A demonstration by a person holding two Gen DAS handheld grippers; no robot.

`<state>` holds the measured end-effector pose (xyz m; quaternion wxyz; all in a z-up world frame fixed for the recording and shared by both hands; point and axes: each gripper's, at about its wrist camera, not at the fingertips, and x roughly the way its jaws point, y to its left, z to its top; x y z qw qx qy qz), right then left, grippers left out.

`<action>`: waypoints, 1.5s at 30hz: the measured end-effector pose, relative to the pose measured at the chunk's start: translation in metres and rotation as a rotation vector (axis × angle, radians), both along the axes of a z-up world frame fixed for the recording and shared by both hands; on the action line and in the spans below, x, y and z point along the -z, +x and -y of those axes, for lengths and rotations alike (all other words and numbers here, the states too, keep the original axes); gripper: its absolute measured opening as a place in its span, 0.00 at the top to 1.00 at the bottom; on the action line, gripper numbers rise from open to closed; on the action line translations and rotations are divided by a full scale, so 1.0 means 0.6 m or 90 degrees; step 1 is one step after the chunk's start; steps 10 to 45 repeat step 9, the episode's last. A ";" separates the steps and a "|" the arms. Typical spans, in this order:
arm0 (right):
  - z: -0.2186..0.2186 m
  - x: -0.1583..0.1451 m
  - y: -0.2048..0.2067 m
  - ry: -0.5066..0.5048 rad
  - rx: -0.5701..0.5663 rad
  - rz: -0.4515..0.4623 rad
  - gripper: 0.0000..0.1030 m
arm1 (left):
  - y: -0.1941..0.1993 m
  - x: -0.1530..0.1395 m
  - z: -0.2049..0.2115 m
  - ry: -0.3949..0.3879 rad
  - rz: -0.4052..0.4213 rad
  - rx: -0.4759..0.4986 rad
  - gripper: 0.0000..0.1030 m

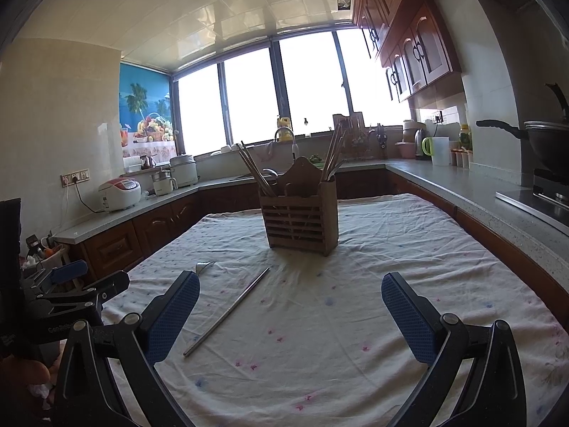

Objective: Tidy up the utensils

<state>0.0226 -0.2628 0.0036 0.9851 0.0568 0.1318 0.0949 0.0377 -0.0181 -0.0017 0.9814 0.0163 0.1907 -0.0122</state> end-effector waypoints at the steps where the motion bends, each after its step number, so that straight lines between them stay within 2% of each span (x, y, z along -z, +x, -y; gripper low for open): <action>1: 0.001 0.001 0.004 0.000 0.000 -0.003 0.00 | 0.002 -0.001 -0.001 -0.002 -0.001 0.001 0.00; 9: 0.002 0.003 0.017 0.002 0.000 -0.023 0.00 | 0.008 -0.004 -0.004 -0.006 -0.009 0.008 0.00; 45: 0.002 0.003 0.017 0.002 0.000 -0.023 0.00 | 0.008 -0.004 -0.004 -0.006 -0.009 0.008 0.00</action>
